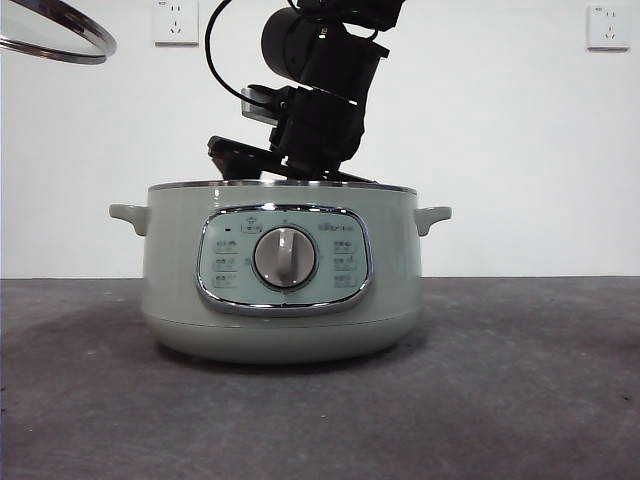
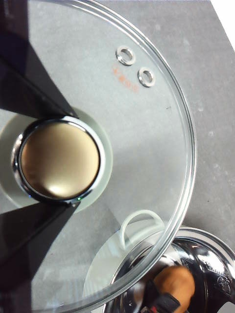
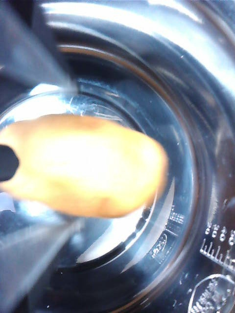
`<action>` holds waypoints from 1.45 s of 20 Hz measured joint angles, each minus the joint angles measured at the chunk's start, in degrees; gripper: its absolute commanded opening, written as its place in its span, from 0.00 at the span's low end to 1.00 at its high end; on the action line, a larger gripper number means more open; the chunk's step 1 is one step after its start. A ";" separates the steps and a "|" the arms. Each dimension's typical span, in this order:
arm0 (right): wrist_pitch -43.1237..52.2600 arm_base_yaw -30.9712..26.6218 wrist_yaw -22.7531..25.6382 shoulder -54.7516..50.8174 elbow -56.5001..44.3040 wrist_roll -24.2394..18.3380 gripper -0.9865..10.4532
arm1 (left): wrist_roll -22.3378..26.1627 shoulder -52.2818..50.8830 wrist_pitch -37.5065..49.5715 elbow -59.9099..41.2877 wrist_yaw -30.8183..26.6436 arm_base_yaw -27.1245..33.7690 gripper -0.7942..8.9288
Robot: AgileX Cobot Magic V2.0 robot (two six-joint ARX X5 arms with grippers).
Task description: Pick up the potato,open the lid,put the potato in the pot,close the lid
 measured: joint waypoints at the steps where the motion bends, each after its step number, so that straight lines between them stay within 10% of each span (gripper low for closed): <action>1: 0.00 0.11 0.00 0.00 0.00 0.17 0.56 | 0.00 0.00 0.00 0.00 0.02 0.00 0.07; 17: -17.25 4.15 9.81 -30.60 0.00 -8.70 0.55 | -1.36 7.56 7.34 0.00 10.88 -0.13 0.07; 29: -32.72 4.31 14.32 -55.60 -0.04 -7.58 0.56 | -2.67 25.70 25.77 0.00 11.23 -14.99 0.07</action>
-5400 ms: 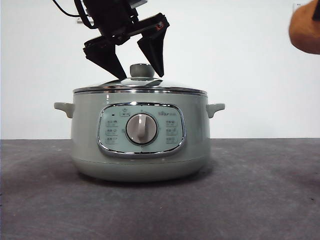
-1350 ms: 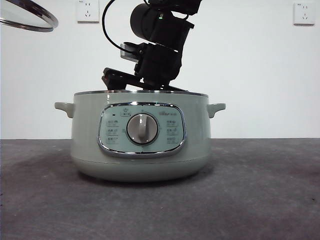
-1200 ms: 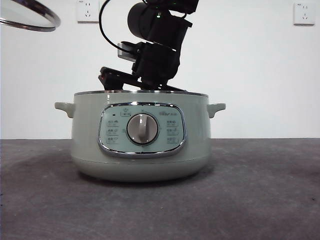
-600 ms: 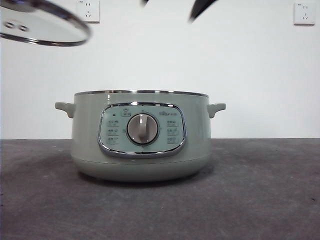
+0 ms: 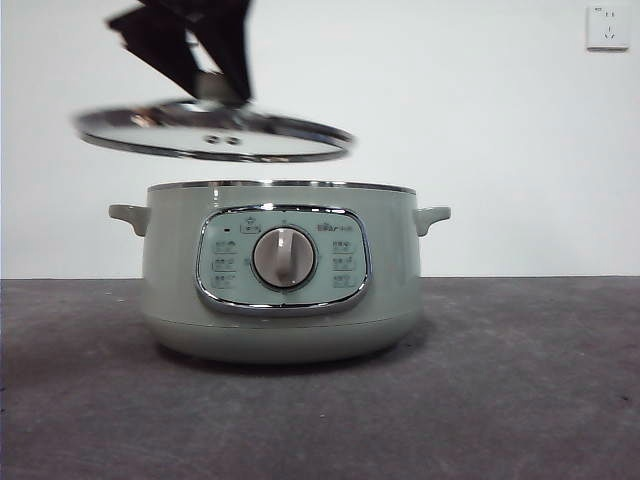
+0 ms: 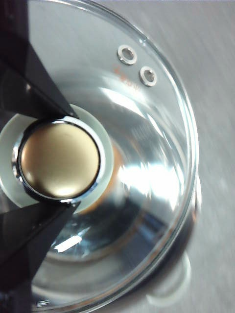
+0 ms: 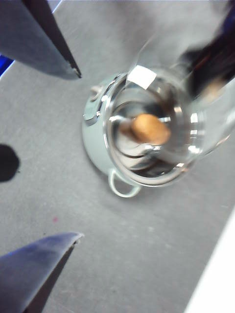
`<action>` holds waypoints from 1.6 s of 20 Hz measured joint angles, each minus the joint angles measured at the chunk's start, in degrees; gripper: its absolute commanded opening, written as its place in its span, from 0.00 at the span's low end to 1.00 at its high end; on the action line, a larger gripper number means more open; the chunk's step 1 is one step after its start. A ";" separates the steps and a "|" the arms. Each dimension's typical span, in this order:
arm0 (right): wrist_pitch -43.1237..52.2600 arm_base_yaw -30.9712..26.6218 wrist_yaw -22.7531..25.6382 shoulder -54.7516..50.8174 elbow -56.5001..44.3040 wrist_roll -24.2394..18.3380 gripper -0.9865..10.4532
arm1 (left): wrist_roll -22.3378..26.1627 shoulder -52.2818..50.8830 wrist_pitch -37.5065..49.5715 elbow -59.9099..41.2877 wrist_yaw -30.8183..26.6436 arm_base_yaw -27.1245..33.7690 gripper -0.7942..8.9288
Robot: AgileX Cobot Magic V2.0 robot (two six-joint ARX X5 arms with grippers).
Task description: Pick up the potato,open the lid,put the potato in the pot,close the lid
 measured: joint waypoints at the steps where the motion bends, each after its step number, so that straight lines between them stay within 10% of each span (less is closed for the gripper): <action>1: 0.00 0.00 0.02 -1.53 0.00 1.03 0.56 | 0.00 1.22 0.55 0.00 0.20 -0.98 0.07; 5: 0.00 0.00 0.17 -5.62 -0.02 3.96 0.72 | 0.00 4.00 1.31 0.00 0.15 -2.43 0.07; 32: -0.02 0.02 -2.36 -9.07 -0.24 6.73 0.72 | -0.39 9.66 5.05 2.16 3.41 -2.64 0.09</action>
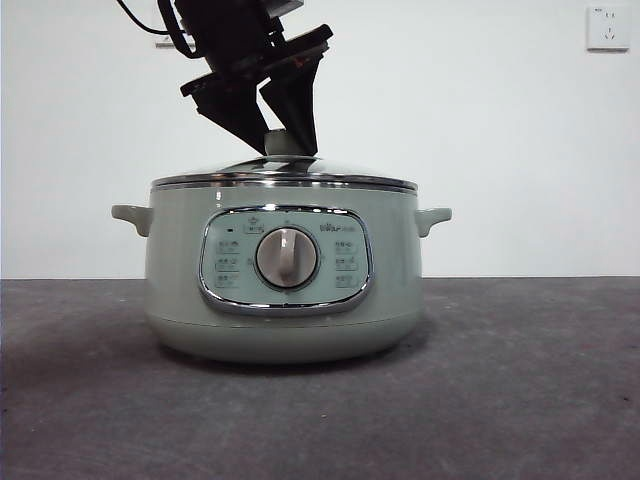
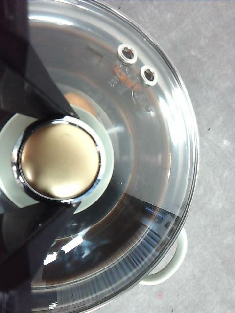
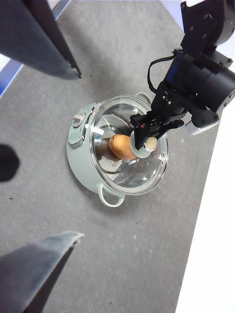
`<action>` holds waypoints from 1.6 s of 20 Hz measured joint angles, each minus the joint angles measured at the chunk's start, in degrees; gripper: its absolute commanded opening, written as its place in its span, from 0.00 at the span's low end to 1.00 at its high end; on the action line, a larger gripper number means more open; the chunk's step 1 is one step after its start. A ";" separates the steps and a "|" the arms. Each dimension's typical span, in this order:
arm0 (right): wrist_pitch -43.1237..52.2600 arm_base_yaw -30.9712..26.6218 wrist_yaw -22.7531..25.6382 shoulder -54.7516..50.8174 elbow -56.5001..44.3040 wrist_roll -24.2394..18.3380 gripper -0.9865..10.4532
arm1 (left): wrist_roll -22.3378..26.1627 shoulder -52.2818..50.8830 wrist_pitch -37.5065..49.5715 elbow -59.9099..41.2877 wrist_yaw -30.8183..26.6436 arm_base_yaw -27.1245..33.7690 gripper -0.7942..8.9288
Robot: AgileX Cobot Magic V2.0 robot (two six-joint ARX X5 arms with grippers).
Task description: Pick up the potato,open the lid,put the potato in the pot,close the lid
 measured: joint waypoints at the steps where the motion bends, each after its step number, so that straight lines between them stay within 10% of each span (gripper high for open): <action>1: 0.00 0.00 0.00 0.00 0.00 0.00 0.72 | -0.02 0.00 -0.02 0.02 0.02 0.00 0.15; 5: 0.02 0.00 0.00 0.00 0.00 0.00 0.72 | -0.02 -0.17 -0.24 0.02 0.02 0.00 0.66; 15: 0.02 0.00 0.00 0.02 -0.02 0.02 0.72 | -0.09 -10.29 -2.54 -1.25 -0.42 0.42 0.74; 26: 0.02 0.00 0.00 0.24 -0.02 0.22 0.72 | 2.01 -26.43 -29.35 -1.25 -0.42 0.42 0.72; 28: 0.02 0.00 0.00 0.70 -0.02 0.22 0.70 | 2.14 -28.61 -31.89 -1.25 -0.42 0.42 0.57; 29: 0.00 0.00 -0.02 1.01 -0.02 0.22 0.41 | 2.21 -29.66 -33.31 -1.25 -0.44 0.42 0.18; 30: 0.02 0.00 -0.17 1.33 -0.02 0.17 0.03 | 2.54 -30.45 -34.58 -1.25 -0.44 0.42 0.10; 32: 0.00 0.00 -0.13 2.05 -0.02 -0.07 0.08 | 2.58 -31.80 -35.23 -1.25 -0.42 0.42 0.07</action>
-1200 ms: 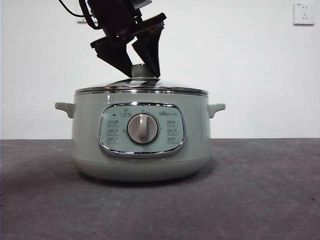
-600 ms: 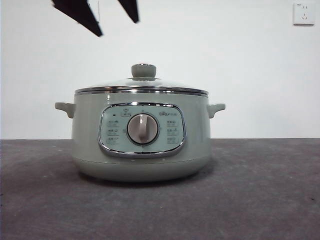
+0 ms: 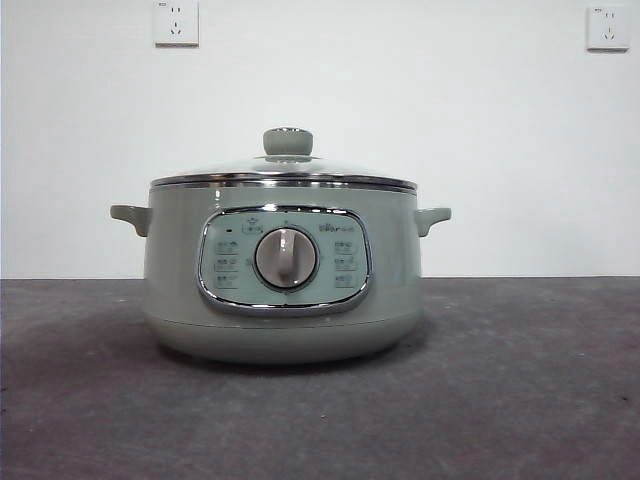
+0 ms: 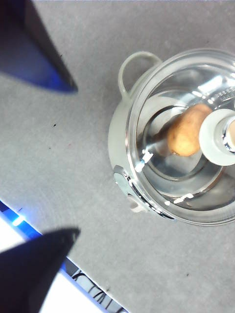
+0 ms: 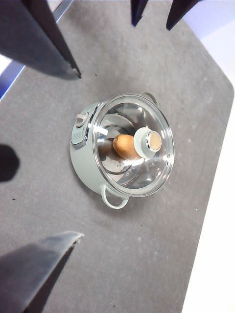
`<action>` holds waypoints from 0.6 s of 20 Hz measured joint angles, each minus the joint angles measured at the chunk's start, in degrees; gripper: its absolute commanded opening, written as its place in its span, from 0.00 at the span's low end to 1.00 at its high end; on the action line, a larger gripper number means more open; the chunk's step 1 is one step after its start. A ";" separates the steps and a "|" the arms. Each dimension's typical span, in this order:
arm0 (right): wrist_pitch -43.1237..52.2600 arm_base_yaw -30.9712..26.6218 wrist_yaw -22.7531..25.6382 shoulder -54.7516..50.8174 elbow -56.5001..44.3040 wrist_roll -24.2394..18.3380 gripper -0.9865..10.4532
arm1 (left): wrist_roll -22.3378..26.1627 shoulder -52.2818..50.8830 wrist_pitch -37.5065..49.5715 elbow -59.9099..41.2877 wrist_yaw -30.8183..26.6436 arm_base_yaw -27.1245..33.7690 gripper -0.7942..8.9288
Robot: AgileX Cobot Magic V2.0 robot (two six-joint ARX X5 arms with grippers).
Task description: Pick up the potato,open the lid,put the potato in the pot,close the lid
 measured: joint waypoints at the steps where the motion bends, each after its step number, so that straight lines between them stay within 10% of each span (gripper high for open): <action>1: 0.00 0.00 0.04 0.31 0.00 -0.13 0.08 | 0.00 -0.57 0.02 0.00 0.22 0.00 0.07; 12: 0.00 0.00 1.22 2.47 -0.04 -0.33 0.09 | 0.00 -2.60 1.31 0.00 0.26 0.00 0.08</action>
